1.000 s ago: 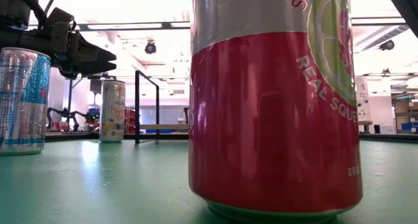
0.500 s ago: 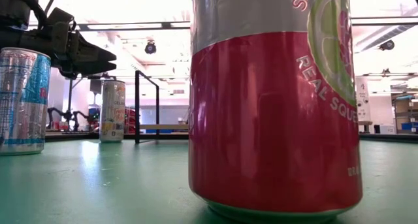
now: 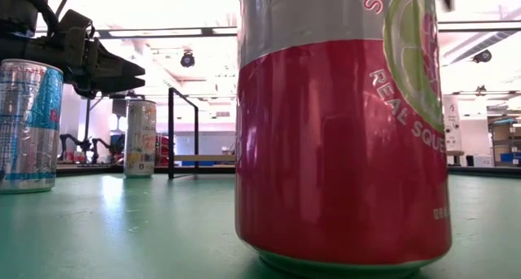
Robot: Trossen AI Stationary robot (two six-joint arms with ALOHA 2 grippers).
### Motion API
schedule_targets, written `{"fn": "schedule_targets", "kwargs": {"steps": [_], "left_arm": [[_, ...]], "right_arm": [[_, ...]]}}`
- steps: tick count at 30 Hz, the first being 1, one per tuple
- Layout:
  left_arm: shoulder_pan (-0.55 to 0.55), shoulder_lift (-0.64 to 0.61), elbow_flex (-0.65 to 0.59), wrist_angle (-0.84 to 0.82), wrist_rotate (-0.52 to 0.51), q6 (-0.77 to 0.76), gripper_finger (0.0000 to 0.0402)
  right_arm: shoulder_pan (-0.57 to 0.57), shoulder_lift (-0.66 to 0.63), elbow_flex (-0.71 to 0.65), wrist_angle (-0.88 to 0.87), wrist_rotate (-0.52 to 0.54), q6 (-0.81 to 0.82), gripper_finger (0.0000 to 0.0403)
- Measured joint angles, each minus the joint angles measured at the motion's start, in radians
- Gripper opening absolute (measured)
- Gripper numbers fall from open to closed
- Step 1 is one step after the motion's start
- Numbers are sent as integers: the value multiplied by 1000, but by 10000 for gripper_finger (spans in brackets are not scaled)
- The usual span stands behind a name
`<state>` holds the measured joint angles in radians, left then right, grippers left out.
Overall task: Place canned beverage on shelf
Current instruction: Put the right white and orange soda can on the shelf
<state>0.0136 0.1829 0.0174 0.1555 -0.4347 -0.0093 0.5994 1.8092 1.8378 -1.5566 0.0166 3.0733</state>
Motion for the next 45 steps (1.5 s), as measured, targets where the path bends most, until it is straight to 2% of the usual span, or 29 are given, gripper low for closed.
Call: {"fn": "schedule_targets", "kwargs": {"steps": [3,12,14,18,22,29,45], "left_arm": [[0,0,0,0,0,0,332],[0,0,0,0,0,0,332],[0,0,0,0,0,0,332],[0,0,0,0,0,0,332],[0,0,0,0,0,0,332],[0,0,0,0,0,0,332],[0,0,0,0,0,0,332]], "right_arm": [[72,1,0,12,0,65,359],[202,1,-2,17,-71,67,359],[223,1,-2,17,-95,36,359],[260,1,-5,18,-93,-136,359],[270,1,-16,26,-80,-268,359],[269,1,-118,131,-91,-392,359],[306,1,-263,322,-118,-397,359]]}}
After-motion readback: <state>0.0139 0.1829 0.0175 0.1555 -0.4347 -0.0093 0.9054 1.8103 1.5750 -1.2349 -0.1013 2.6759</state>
